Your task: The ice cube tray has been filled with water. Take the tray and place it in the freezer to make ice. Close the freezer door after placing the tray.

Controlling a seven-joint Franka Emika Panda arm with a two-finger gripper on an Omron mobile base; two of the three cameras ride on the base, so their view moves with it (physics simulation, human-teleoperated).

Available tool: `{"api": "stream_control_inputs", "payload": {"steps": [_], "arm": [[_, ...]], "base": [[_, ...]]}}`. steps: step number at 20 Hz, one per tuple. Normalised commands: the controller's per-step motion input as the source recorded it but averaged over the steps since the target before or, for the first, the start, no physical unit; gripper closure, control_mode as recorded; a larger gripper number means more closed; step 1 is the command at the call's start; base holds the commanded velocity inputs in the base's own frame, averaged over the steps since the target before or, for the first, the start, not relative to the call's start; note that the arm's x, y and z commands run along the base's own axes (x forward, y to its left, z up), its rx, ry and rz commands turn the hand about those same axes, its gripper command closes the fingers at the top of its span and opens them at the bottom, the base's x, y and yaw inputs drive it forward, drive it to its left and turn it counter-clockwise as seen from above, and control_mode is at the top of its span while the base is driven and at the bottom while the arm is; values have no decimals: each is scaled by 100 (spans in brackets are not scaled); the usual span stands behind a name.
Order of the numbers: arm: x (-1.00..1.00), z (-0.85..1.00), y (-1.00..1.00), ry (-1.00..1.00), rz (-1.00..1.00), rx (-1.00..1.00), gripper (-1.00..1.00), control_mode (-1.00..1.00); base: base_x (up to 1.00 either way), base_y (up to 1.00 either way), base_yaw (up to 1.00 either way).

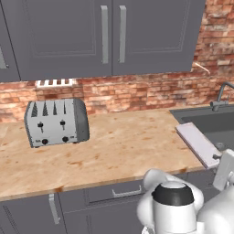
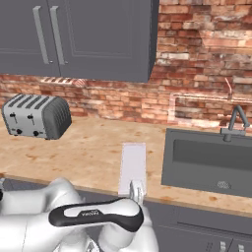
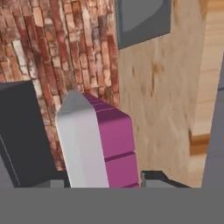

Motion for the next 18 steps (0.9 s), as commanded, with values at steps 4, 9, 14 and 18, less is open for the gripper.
{"api": "stream_control_inputs", "payload": {"steps": [4, 9, 14, 18], "arm": [[-20, 68, 47, -1, 13, -12, 100, -100], [-28, 50, 57, 0, 13, -15, 100, -100], [-17, 37, 54, 0, 12, -12, 100, -100], [-10, 36, 21, 0, 9, -2, 100, -100]], "base": [[0, 0, 0], [0, 0, 0], [0, 0, 0], [0, 0, 0]]}}
